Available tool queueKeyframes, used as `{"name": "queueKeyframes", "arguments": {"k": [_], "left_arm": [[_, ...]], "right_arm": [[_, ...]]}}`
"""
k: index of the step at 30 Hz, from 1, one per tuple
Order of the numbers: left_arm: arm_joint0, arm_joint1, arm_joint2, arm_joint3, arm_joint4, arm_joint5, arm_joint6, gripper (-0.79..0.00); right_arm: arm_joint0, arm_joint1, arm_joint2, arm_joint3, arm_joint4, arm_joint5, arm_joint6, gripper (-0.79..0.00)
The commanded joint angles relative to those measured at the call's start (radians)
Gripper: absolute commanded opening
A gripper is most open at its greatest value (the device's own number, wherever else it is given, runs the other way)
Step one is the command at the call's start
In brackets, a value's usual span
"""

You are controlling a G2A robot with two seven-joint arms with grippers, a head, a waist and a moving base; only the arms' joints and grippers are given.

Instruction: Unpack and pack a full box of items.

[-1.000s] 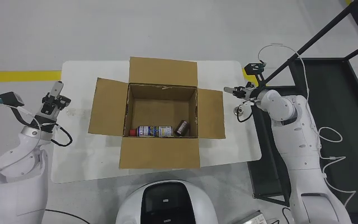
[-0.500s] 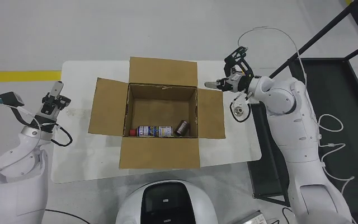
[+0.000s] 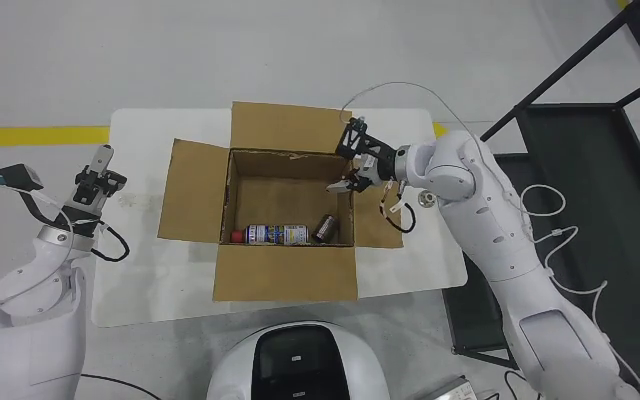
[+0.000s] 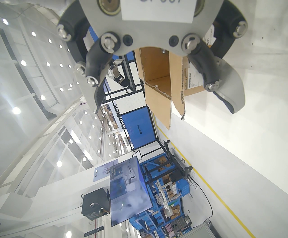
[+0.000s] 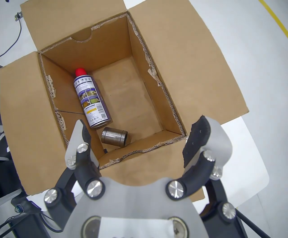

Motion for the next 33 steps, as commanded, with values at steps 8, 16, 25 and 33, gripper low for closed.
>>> {"name": "queueKeyframes", "arguments": {"k": [8, 16, 25, 33], "left_arm": [[0.0, 0.0, 0.0, 0.0, 0.0, 0.0, 0.0, 0.0], [0.0, 0.0, 0.0, 0.0, 0.0, 0.0, 0.0, 0.0], [0.0, 0.0, 0.0, 0.0, 0.0, 0.0, 0.0, 0.0], [0.0, 0.0, 0.0, 0.0, 0.0, 0.0, 0.0, 0.0]], "right_arm": [[-0.015, 0.003, -0.011, -0.018, -0.031, -0.015, -0.022, 0.0], [0.117, -0.018, -0.226, 0.05, -0.126, -0.218, -0.025, 0.0], [0.31, -0.064, -0.512, 0.256, -0.285, -0.289, -0.102, 0.0], [0.345, -0.073, -0.568, 0.282, -0.305, -0.289, -0.14, 0.0]]}}
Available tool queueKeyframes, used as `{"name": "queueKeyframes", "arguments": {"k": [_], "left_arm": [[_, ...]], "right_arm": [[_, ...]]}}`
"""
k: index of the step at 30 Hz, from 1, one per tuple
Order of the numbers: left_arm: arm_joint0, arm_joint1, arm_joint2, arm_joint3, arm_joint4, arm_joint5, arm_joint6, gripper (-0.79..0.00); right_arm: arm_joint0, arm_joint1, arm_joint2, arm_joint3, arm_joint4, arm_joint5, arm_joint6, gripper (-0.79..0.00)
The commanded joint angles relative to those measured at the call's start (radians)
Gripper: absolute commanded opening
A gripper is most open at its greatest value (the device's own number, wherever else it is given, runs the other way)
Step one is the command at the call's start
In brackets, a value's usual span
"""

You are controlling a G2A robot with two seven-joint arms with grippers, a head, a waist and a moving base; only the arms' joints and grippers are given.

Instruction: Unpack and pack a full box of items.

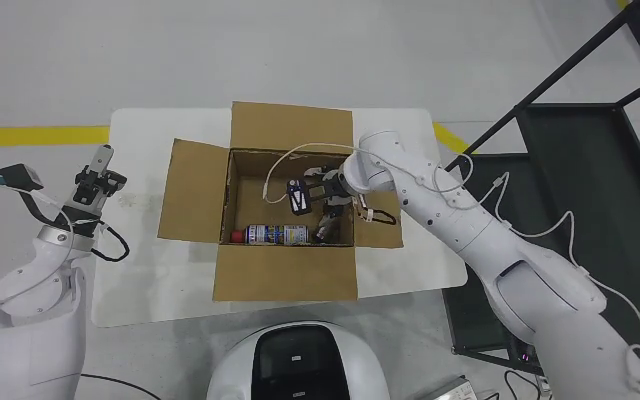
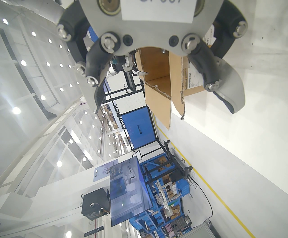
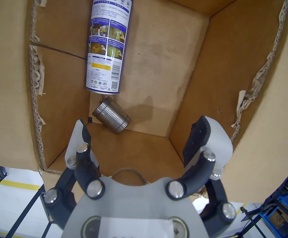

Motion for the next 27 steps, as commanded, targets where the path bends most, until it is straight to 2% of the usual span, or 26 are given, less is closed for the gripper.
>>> {"name": "queueKeyframes", "arguments": {"k": [1, 10, 14, 18, 27], "left_arm": [[0.0, 0.0, 0.0, 0.0, 0.0, 0.0, 0.0, 0.0], [0.0, 0.0, 0.0, 0.0, 0.0, 0.0, 0.0, 0.0], [0.0, 0.0, 0.0, 0.0, 0.0, 0.0, 0.0, 0.0], [0.0, 0.0, 0.0, 0.0, 0.0, 0.0, 0.0, 0.0], [0.0, 0.0, 0.0, 0.0, 0.0, 0.0, 0.0, 0.0]], "right_arm": [[0.0, 0.0, 0.0, 0.0, 0.0, 0.0, 0.0, 0.0], [-0.007, 0.001, -0.006, -0.007, -0.024, 0.003, 0.0, 0.0], [0.023, -0.005, -0.092, -0.034, -0.111, 0.0, 0.032, 0.0], [0.083, -0.013, -0.211, -0.022, -0.153, 0.0, -0.041, 0.0], [0.191, -0.06, -0.406, 0.123, -0.211, 0.0, -0.242, 0.0]]}}
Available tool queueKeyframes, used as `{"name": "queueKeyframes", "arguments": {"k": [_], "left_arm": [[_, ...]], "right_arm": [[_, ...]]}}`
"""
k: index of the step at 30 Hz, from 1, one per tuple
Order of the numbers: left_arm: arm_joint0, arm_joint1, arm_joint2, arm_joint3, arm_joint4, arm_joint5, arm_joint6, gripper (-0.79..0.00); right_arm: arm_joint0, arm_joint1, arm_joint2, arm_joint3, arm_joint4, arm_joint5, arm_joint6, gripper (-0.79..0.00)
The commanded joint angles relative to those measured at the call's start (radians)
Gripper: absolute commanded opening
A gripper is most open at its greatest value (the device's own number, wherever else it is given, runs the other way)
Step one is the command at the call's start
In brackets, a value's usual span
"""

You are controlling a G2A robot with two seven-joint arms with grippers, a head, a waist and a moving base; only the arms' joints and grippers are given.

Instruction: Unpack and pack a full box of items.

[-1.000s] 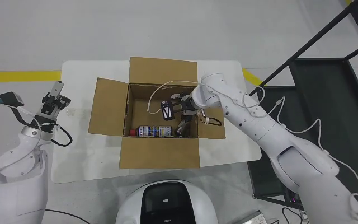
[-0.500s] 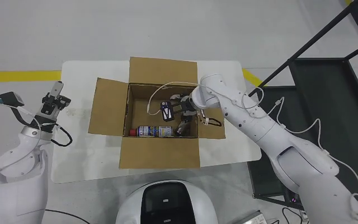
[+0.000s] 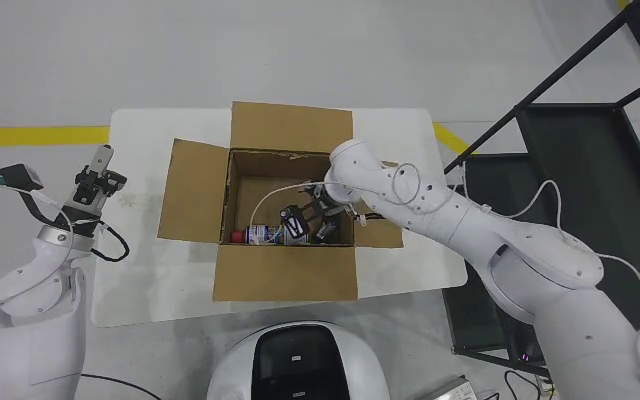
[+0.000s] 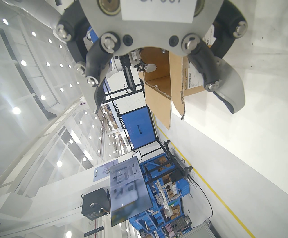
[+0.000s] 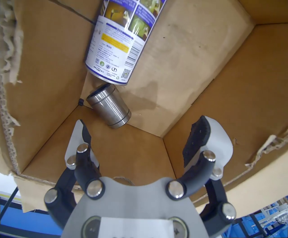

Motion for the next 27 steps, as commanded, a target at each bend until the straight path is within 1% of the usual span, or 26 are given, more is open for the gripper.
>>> {"name": "queueKeyframes", "arguments": {"k": [1, 9, 16, 27], "left_arm": [[0.0, 0.0, 0.0, 0.0, 0.0, 0.0, 0.0, 0.0], [0.0, 0.0, 0.0, 0.0, 0.0, 0.0, 0.0, 0.0], [0.0, 0.0, 0.0, 0.0, 0.0, 0.0, 0.0, 0.0], [0.0, 0.0, 0.0, 0.0, 0.0, 0.0, 0.0, 0.0]], "right_arm": [[0.015, -0.012, -0.033, 0.03, -0.016, 0.0, -0.035, 0.0], [-0.004, -0.061, -0.038, 0.122, -0.14, 0.0, -0.111, 0.0], [-0.017, -0.103, -0.038, 0.206, -0.198, 0.0, -0.174, 0.0], [-0.029, -0.155, -0.038, 0.28, -0.327, 0.0, -0.248, 0.0]]}}
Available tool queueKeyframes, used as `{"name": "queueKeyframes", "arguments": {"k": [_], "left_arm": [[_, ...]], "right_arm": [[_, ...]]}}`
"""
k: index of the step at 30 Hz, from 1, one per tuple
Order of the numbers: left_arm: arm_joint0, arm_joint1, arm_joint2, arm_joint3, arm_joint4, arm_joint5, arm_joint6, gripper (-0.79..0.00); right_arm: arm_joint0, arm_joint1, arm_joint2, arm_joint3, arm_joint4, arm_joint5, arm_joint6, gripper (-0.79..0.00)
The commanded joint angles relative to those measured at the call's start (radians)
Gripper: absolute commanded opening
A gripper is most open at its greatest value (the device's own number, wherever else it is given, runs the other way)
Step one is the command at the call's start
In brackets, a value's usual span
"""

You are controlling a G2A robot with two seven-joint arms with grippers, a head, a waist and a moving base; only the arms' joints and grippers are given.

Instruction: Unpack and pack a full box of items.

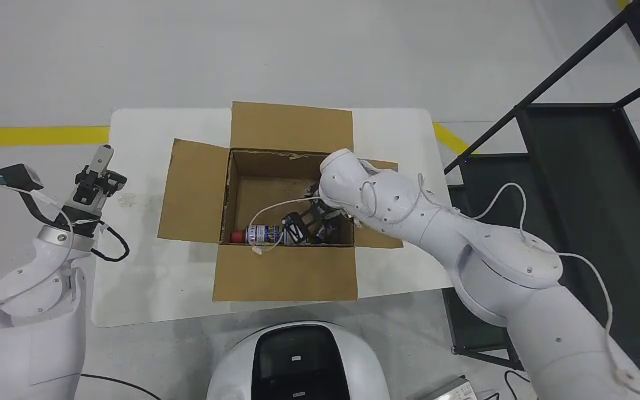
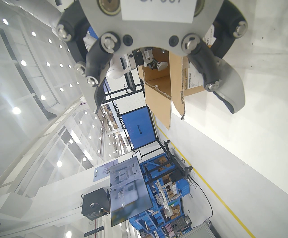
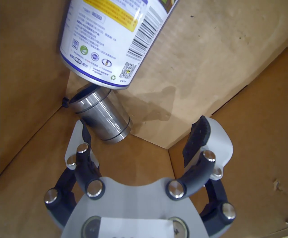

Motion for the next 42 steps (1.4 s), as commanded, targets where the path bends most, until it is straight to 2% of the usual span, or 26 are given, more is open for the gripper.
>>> {"name": "queueKeyframes", "arguments": {"k": [1, 2, 3, 4, 6, 19, 26, 27, 28, 31, 32, 42], "left_arm": [[0.0, 0.0, 0.0, 0.0, 0.0, 0.0, 0.0, 0.0], [0.0, 0.0, 0.0, 0.0, 0.0, 0.0, 0.0, 0.0], [0.0, 0.0, 0.0, 0.0, 0.0, 0.0, 0.0, 0.0], [0.0, 0.0, 0.0, 0.0, 0.0, 0.0, 0.0, 0.0], [0.0, 0.0, 0.0, 0.0, 0.0, 0.0, 0.0, 0.0], [0.0, 0.0, 0.0, 0.0, 0.0, 0.0, 0.0, 0.0], [0.0, 0.0, 0.0, 0.0, 0.0, 0.0, 0.0, 0.0], [0.0, 0.0, 0.0, 0.0, 0.0, 0.0, 0.0, 0.0], [0.0, 0.0, 0.0, 0.0, 0.0, 0.0, 0.0, 0.0], [0.0, 0.0, 0.0, 0.0, 0.0, 0.0, 0.0, 0.0], [0.0, 0.0, 0.0, 0.0, 0.0, 0.0, 0.0, 0.0], [0.0, 0.0, 0.0, 0.0, 0.0, 0.0, 0.0, 0.0]], "right_arm": [[-0.002, -0.009, 0.0, 0.012, -0.027, 0.0, -0.017, 0.0], [-0.003, -0.013, 0.0, 0.019, -0.039, 0.0, -0.028, 0.0], [-0.003, -0.017, 0.0, 0.028, -0.049, 0.0, -0.04, -0.117], [-0.002, -0.022, 0.0, 0.036, -0.058, 0.0, -0.052, -0.44], [0.003, -0.03, 0.0, 0.055, -0.072, 0.0, -0.076, -0.785], [0.046, -0.043, 0.0, 0.141, -0.056, 0.0, -0.217, -0.785], [0.053, -0.044, 0.0, 0.154, -0.018, 0.0, -0.213, -0.785], [0.051, -0.045, 0.0, 0.155, -0.015, 0.0, -0.21, -0.656], [0.05, -0.047, 0.0, 0.155, -0.011, 0.0, -0.208, -0.474], [0.045, -0.051, 0.0, 0.162, -0.003, 0.0, -0.196, -0.089], [0.044, -0.053, 0.0, 0.165, 0.002, 0.0, -0.193, 0.0], [0.094, -0.042, 0.0, 0.171, 0.081, 0.0, -0.203, 0.0]]}}
